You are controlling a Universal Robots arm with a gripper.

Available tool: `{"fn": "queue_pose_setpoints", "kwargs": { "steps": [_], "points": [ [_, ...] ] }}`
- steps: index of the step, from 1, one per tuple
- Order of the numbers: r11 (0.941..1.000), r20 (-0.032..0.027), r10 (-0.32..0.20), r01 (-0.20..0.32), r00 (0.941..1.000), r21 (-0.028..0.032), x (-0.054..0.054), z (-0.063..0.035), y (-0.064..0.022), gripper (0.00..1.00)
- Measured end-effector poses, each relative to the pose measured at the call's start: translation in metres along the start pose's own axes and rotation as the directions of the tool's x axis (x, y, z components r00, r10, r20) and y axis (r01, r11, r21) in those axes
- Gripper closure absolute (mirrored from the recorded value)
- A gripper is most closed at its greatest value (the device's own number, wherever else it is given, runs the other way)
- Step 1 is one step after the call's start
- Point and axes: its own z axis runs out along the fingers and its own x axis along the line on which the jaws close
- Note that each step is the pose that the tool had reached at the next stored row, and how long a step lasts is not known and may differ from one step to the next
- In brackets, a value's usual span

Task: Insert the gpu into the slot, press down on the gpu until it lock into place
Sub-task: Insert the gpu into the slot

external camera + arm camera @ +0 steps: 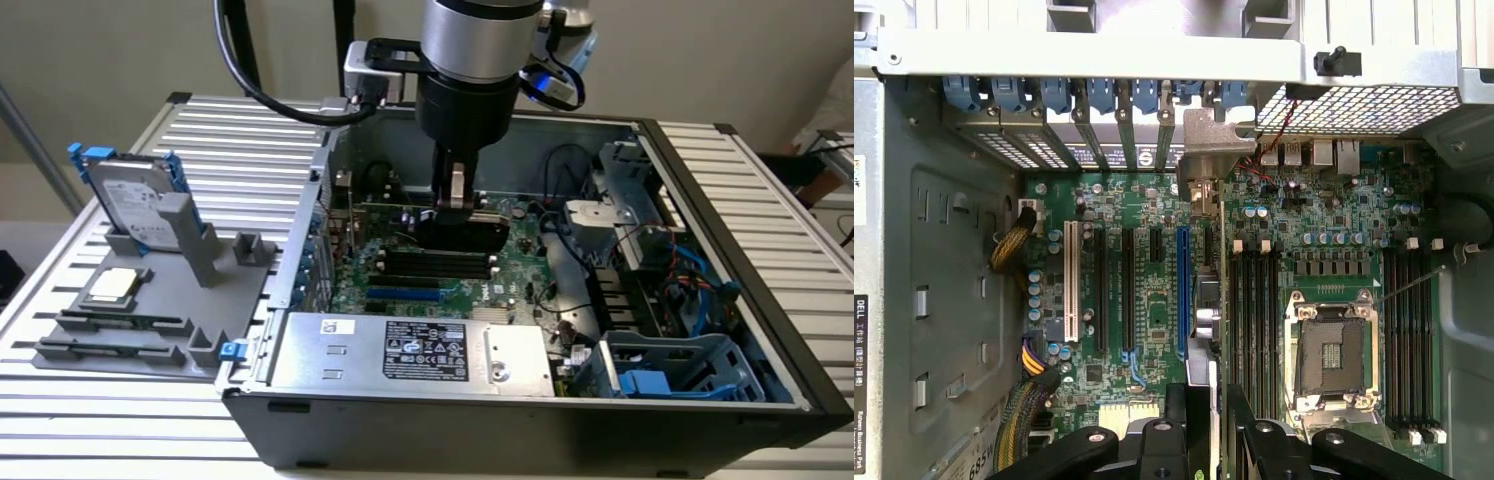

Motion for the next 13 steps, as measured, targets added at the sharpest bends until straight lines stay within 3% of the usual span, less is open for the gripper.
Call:
{"fn": "queue_pose_setpoints", "kwargs": {
  "steps": [13],
  "points": [
    [1.0000,0.0000,0.000,0.000,1.0000,0.0000,0.0000,0.0001,0.0000,0.73]
  ]
}}
